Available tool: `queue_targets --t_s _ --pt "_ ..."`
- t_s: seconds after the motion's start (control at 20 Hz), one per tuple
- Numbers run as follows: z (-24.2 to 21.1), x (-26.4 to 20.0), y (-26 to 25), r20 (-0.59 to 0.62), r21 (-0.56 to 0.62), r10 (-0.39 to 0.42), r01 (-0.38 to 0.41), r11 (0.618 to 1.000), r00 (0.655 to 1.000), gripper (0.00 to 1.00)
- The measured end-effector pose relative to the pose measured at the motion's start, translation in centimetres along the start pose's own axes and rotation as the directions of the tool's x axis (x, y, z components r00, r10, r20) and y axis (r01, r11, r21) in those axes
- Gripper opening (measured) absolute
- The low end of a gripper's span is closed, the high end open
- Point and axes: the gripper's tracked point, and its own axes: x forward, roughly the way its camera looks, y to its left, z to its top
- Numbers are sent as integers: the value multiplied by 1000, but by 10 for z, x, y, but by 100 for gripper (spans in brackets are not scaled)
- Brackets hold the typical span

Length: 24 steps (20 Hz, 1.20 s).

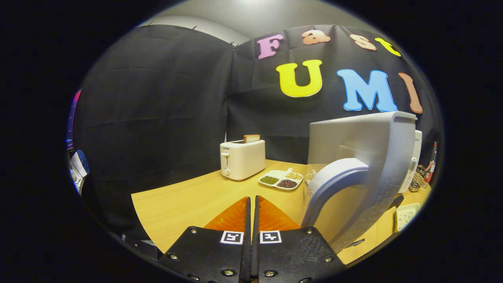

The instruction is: Open the microwave, put the food inside, and close the microwave door.

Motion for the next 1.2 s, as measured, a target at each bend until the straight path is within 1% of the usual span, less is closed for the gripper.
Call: queue_targets --t_s 0.3,0.55,0.75,1.0,1.2 --pt "-1 -13 -53 2 -18 -85 85 996 996 1" --pt "6 -26 -107 22 -52 -167 168 984 986 1" --pt "15 -34 -152 40 -58 -236 238 970 971 1" --pt "18 -37 -205 30 -61 -322 323 944 946 1" --pt "22 -29 -241 23 -92 -380 381 920 925 1"
